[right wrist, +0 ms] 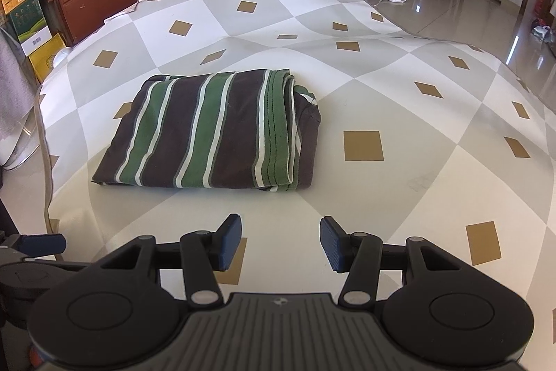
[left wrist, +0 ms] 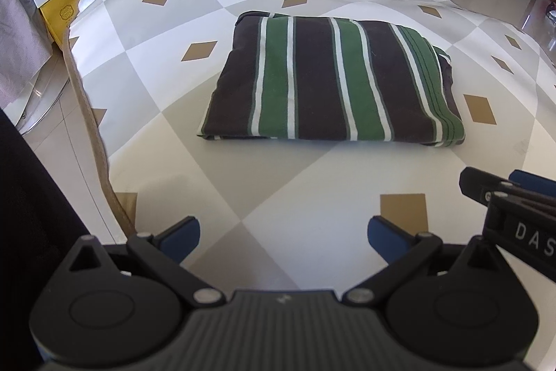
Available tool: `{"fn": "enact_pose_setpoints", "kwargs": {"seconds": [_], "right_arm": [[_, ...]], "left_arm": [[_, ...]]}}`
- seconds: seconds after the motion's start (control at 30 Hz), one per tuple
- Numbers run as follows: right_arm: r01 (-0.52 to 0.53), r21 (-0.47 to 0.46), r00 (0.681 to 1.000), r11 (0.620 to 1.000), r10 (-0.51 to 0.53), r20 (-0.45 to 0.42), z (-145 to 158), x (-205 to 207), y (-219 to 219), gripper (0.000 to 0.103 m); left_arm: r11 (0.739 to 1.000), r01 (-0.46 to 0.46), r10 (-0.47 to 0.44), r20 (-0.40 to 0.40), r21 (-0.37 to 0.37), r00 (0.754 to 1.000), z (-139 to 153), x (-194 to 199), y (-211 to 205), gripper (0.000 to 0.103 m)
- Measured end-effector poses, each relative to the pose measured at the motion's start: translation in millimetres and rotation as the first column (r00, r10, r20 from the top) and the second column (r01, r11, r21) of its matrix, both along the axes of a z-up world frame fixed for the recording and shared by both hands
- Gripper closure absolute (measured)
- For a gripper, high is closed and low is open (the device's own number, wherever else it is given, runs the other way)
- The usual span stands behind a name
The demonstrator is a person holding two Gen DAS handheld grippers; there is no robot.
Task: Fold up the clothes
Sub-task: 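Pull both open grippers back from the striped bundle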
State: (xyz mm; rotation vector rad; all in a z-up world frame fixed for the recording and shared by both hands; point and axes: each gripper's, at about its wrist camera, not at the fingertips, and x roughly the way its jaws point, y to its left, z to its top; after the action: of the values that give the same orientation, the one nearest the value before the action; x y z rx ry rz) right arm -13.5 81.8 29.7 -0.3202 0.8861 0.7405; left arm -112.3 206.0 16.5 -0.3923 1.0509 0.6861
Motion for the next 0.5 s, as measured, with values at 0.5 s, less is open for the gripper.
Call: {"fn": "enact_pose_setpoints", "kwargs": {"seconds": [0.5], "right_arm": [[-0.008,-0.02,1.0,1.0,0.009,0.015,4.2,-10.7,1.9,0.054]], "left_arm": [[1.0,-0.001,0.001,-0.001,0.011,1.0,1.0,-8.7,-0.7,0.0]]}}
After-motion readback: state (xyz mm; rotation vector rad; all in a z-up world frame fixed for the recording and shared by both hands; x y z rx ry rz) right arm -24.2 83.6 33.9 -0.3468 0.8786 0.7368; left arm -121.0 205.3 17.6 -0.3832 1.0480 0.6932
